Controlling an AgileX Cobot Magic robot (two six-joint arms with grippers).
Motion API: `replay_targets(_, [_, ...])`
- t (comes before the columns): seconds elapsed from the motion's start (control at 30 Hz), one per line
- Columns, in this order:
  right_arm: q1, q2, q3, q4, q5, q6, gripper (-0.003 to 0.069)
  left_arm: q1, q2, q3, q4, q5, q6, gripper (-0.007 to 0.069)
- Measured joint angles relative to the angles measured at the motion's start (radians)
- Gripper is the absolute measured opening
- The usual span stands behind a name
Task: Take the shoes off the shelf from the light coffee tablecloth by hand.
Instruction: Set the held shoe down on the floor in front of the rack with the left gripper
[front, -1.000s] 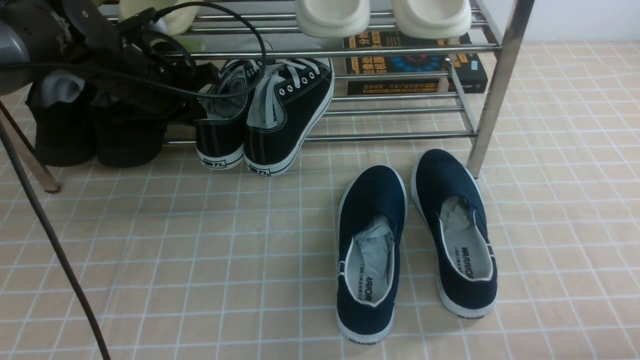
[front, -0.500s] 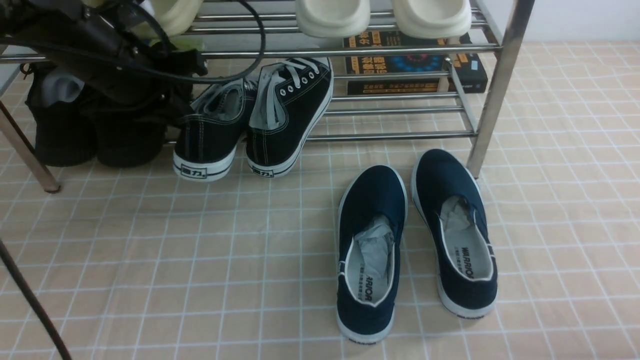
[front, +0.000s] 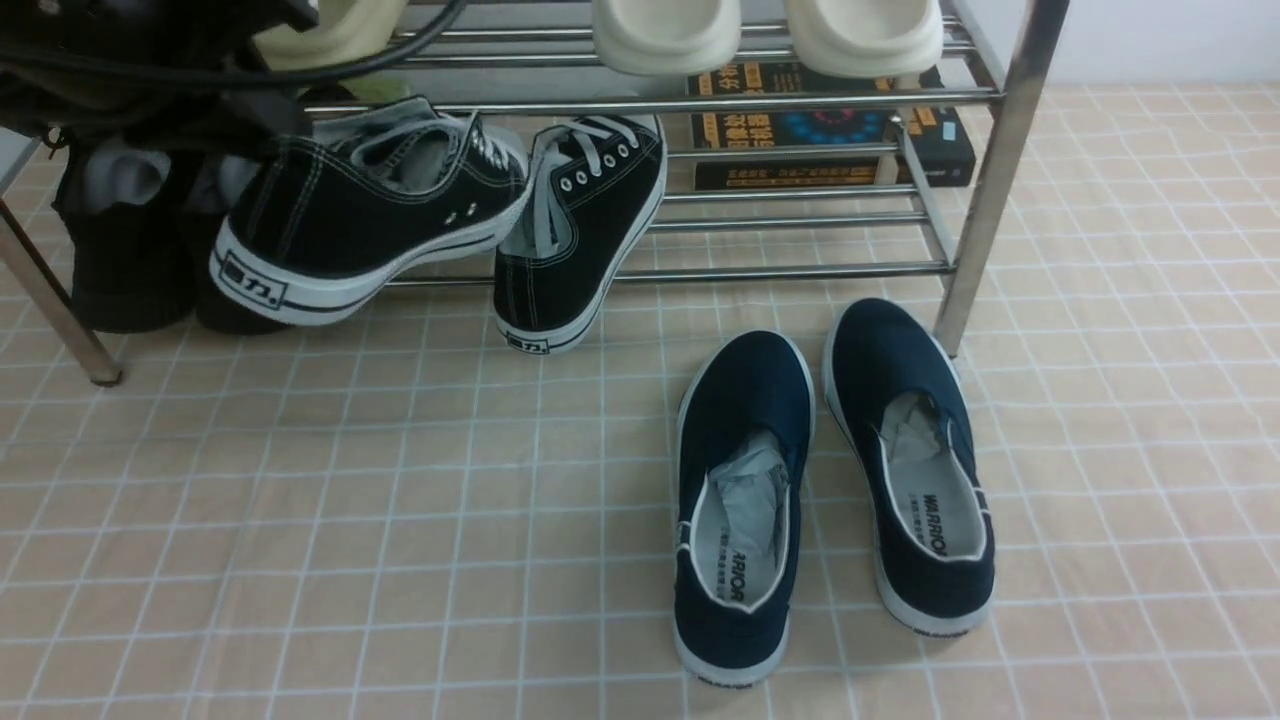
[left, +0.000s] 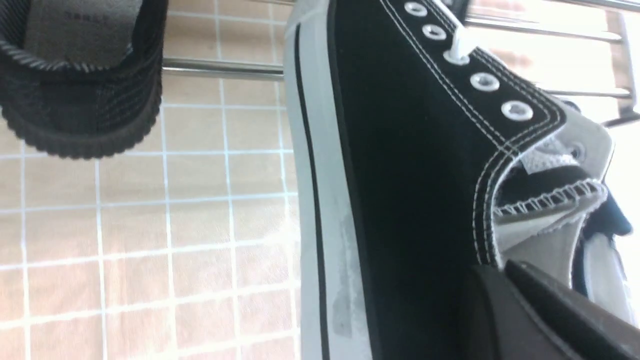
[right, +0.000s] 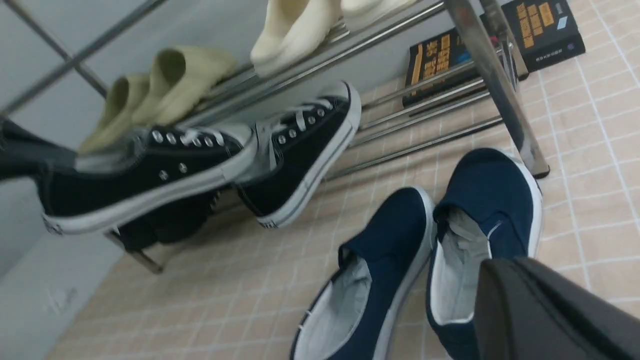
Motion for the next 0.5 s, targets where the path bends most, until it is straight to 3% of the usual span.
replay_targets(0.17, [0.000,0.148,-0.117,-0.024,0.123,-0.113,0.0000,0.000,-0.112,0.097,-0.010,-0.004,-0.018,0.0021])
replay_targets(0.5, [0.000,0.314,-0.181,-0.037,0.255,-0.181,0.0006,-0.001,-0.336,0.476,0.091,-0.282,-0.234,0.0021])
